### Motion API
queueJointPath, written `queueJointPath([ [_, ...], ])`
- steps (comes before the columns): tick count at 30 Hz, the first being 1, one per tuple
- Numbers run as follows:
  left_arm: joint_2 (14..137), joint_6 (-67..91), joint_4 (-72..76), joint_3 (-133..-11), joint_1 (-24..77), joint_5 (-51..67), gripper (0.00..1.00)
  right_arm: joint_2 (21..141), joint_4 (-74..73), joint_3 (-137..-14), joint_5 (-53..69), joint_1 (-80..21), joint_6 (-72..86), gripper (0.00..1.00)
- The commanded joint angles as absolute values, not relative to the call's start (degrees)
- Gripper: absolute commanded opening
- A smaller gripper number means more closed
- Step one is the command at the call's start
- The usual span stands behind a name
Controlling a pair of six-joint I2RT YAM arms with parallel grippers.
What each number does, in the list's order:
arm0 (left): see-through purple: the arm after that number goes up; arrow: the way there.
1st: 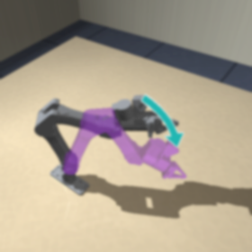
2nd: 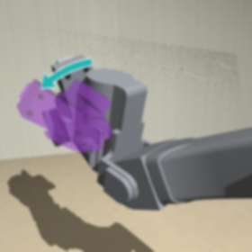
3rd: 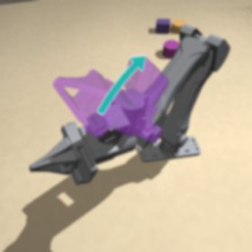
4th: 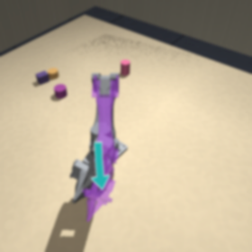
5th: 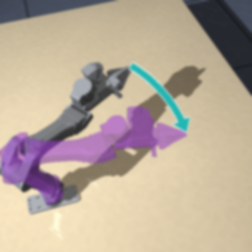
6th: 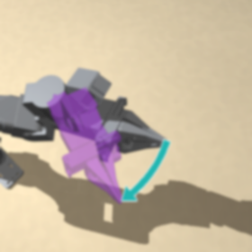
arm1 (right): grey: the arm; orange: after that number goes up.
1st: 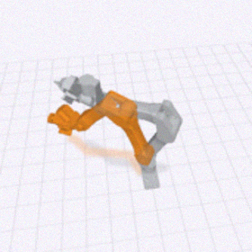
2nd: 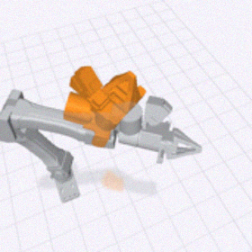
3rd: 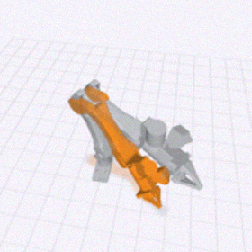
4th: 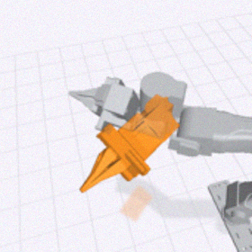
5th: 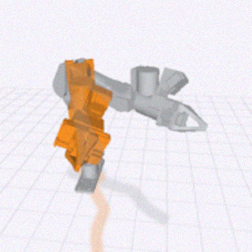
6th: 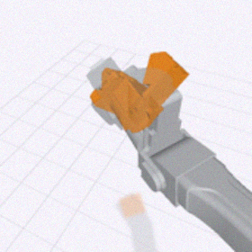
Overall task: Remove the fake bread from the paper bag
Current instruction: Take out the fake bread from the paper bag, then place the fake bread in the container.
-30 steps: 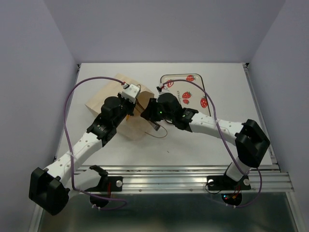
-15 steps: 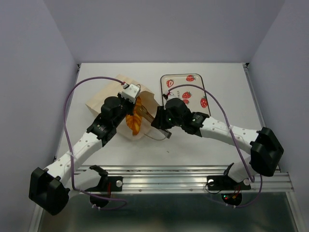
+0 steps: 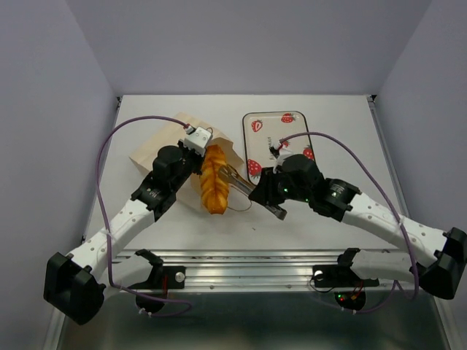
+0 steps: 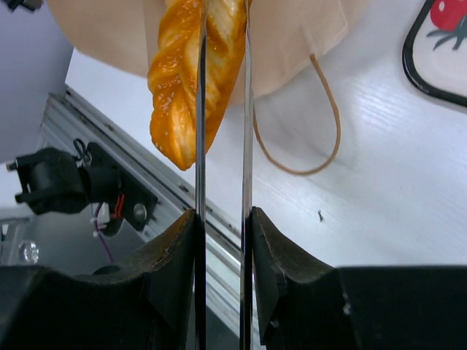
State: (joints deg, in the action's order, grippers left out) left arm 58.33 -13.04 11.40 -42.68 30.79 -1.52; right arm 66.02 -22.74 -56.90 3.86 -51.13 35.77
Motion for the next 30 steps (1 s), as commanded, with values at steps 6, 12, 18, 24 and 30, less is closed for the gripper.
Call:
queueJointPath([
  [6,59.1,-13.7,15.6,-42.0,31.0,-2.7,0.0,50.1,-37.9,-56.2,6.7,-51.8,35.5,0.01],
  [12,61.1,-13.0,16.0,-42.8,31.1,-4.0,0.0,45.9,-46.8,-57.1,7.6,-51.8,38.2,0.01],
  [18,62.7,-12.4,15.8,-43.8,31.0,-4.4,0.0,45.7,-57.1,-60.6,-2.8,-51.8,39.4,0.01],
  [24,62.5,-12.4,15.2,-44.1,31.0,-4.9,0.0,45.9,-60.7,-62.5,-12.3,-51.8,42.3,0.01],
  [30,62.1,-12.6,14.7,-44.3,31.0,-5.4,0.0,53.3,-58.6,-64.2,-21.4,-51.8,41.1,0.01],
])
